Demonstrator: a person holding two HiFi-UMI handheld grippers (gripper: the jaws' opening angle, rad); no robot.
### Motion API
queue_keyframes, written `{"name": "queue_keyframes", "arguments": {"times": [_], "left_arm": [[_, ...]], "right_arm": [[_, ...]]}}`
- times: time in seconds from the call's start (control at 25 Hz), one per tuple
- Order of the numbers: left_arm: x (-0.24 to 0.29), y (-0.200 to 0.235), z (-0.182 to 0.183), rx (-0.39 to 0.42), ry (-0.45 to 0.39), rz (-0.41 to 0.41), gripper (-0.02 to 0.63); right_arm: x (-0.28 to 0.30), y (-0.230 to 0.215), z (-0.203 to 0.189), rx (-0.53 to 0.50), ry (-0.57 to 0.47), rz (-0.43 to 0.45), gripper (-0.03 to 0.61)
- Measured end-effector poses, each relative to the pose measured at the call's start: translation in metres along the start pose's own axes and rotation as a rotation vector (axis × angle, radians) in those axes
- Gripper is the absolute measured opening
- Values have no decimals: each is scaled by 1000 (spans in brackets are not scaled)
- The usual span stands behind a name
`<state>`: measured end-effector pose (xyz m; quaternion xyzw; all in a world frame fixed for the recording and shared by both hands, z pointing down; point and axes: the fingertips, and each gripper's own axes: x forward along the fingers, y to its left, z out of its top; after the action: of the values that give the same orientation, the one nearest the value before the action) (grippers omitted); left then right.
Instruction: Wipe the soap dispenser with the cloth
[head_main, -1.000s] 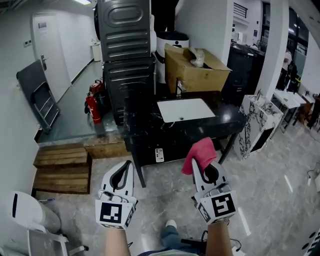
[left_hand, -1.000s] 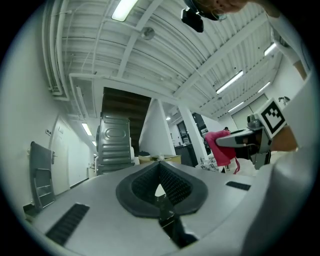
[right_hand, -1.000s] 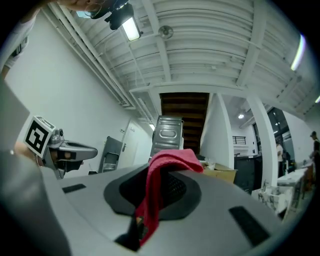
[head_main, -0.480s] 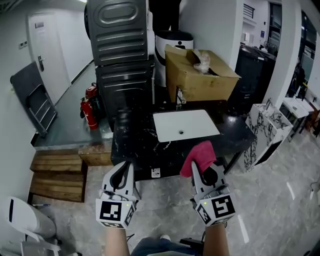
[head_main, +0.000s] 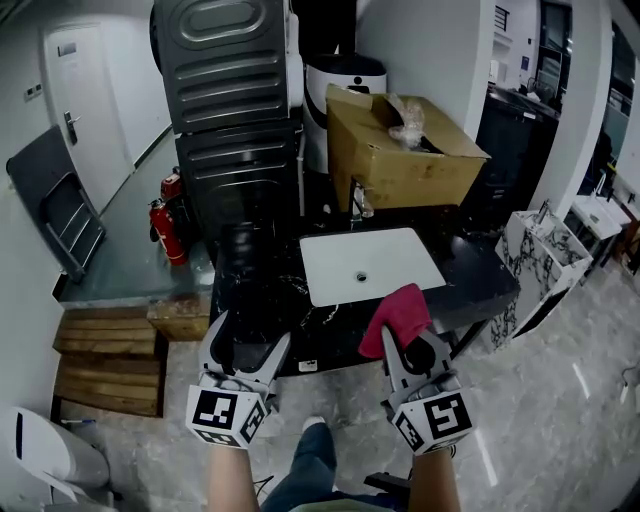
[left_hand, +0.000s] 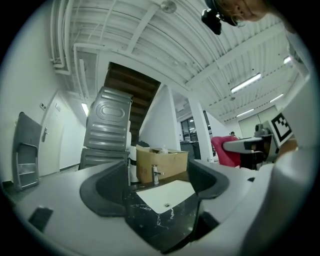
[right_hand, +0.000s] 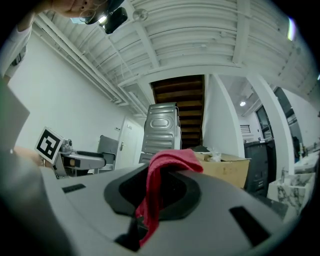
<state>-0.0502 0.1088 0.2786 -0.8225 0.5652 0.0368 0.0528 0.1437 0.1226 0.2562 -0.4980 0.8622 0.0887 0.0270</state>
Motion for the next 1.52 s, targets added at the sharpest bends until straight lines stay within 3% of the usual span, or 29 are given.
{"name": "queue_keyframes", "arguments": {"times": [0.4, 0.56, 0.64, 0.8, 1.08, 1.52], "left_arm": [[129, 87, -20, -35, 5, 48, 377], [176, 133, -37, -69, 27, 74, 377], [198, 154, -45, -78, 38, 82, 377], [243, 187, -71, -82, 76, 90, 377], [294, 214, -128, -116, 166, 112, 376], [356, 245, -182, -134, 250, 188, 369]], "right_arm": [[132, -57, -20, 27, 5, -18, 48], [191, -74, -24, 215, -27, 15, 48], [218, -84, -26, 253, -35, 10, 48], [262, -95, -44, 203, 14, -15, 48], [308, -96, -94, 171, 147, 15, 48], [365, -108, -146, 229, 220, 129, 48]]}}
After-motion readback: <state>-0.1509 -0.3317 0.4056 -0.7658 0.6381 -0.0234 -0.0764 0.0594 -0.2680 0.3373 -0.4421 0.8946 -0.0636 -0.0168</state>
